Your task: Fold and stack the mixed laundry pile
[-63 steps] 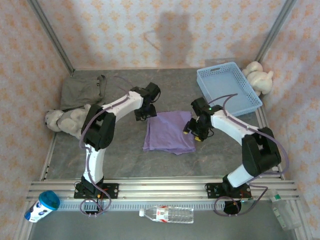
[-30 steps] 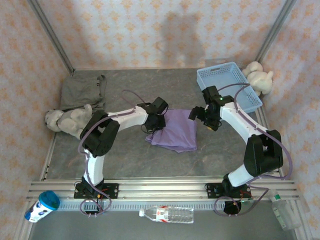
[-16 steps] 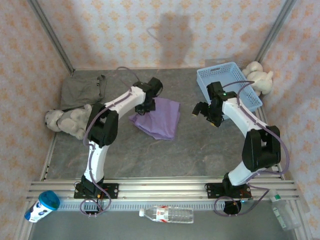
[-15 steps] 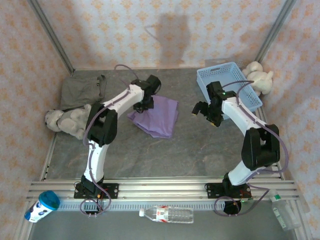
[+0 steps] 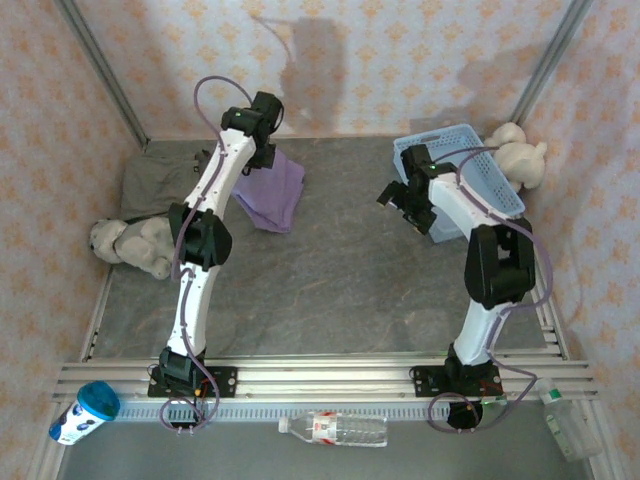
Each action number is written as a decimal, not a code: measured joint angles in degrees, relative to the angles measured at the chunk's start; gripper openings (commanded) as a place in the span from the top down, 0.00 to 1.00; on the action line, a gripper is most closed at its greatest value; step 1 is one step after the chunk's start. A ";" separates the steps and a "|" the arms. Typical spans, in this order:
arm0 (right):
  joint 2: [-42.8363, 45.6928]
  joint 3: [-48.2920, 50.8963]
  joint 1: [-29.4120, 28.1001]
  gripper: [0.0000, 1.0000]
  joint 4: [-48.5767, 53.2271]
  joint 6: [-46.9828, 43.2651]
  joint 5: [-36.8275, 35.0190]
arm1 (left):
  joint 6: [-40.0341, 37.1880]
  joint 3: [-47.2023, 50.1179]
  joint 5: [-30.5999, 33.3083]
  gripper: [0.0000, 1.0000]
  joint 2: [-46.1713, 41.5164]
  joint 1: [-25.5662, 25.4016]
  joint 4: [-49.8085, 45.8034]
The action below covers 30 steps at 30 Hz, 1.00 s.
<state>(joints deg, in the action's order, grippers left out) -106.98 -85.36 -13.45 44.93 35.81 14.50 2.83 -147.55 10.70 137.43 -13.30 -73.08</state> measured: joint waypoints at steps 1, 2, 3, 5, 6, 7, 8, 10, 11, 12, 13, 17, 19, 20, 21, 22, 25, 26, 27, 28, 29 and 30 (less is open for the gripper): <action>-1.29 -1.55 -0.44 0.01 0.17 0.26 -0.20 | -0.92 -0.17 0.33 1.00 0.00 0.24 0.07; -2.58 -3.21 -0.92 0.01 0.37 0.50 -0.44 | -1.64 -0.17 0.42 1.00 0.00 0.63 0.02; -3.63 -4.68 -1.42 0.01 0.55 0.66 -0.68 | -2.14 -0.17 0.46 1.00 0.00 1.11 0.02; -5.51 -7.74 -2.47 0.01 1.20 1.05 -1.36 | -3.02 -0.17 0.46 1.00 0.00 2.71 0.02; -6.29 -9.20 -2.93 0.01 1.57 1.14 -1.64 | -3.34 -0.22 0.46 1.00 0.00 3.65 0.02; -6.99 -10.49 -3.32 0.01 1.84 1.25 -1.81 | -3.58 -0.33 0.46 1.00 0.00 4.83 0.02; -7.65 -11.76 -3.76 0.01 2.16 1.33 -2.08 | -3.89 -0.50 0.39 1.00 0.00 6.08 0.00; -8.57 -13.64 -4.28 0.01 2.75 1.60 -2.40 | -4.42 -0.79 -0.02 1.00 0.00 8.74 0.02; -9.03 -14.40 -4.46 0.01 3.06 1.68 -2.58 | -4.66 -1.09 -0.57 1.00 0.00 10.03 0.07; -9.49 -14.93 -4.55 0.01 3.26 1.70 -2.64 | -4.96 -1.46 -1.31 1.00 0.00 11.19 0.09; -10.01 -15.39 -4.63 0.01 3.34 1.77 -2.73 | -5.49 -1.70 -1.73 1.00 -0.02 12.41 0.24; -12.04 -15.91 -4.79 0.01 4.17 2.16 -2.75 | -6.91 -2.12 -3.23 1.00 -0.79 14.82 0.48; -13.05 -16.31 -4.90 0.01 4.83 2.36 -2.73 | -7.43 -2.71 -4.13 1.00 -1.22 14.82 0.50; -13.68 -16.81 -4.94 0.01 5.18 2.54 -2.71 | -7.45 -3.08 -4.48 1.00 -1.53 14.80 0.48; -14.21 -17.20 -5.01 0.01 5.27 2.56 -2.69 | -7.45 -3.48 -4.79 1.00 -1.81 14.71 0.46; -14.78 -17.75 -5.11 0.01 5.33 2.58 -2.67 | -7.43 -3.87 -5.27 1.00 -2.14 14.69 0.48; -15.65 -18.73 -5.33 0.01 5.49 2.75 -2.54 | -7.43 -4.70 -6.43 1.00 -3.69 14.82 0.50; -15.67 -18.88 -5.44 0.01 5.55 2.78 -2.51 | -7.45 -4.79 -6.67 1.00 -4.35 14.91 0.50; -15.67 -19.15 -5.53 0.01 5.75 2.82 -2.51 | -7.45 -5.01 -7.02 1.00 -4.94 15.08 0.50; -15.67 -19.41 -5.64 0.01 5.84 2.97 -2.51 | -7.43 -5.31 -7.34 1.00 -5.46 15.37 0.52; -15.67 -19.61 -5.68 0.01 5.84 3.02 -2.49 | -7.43 -5.51 -7.54 1.00 -5.88 15.69 0.59; -15.67 -19.74 -5.79 0.01 5.86 3.06 -2.49 | -7.41 -5.68 -8.09 1.00 -6.43 16.37 0.63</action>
<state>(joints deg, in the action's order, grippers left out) -122.65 -105.10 -19.25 50.78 38.87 12.01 -4.58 -153.23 2.61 131.00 3.07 -72.44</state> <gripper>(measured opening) 0.993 0.046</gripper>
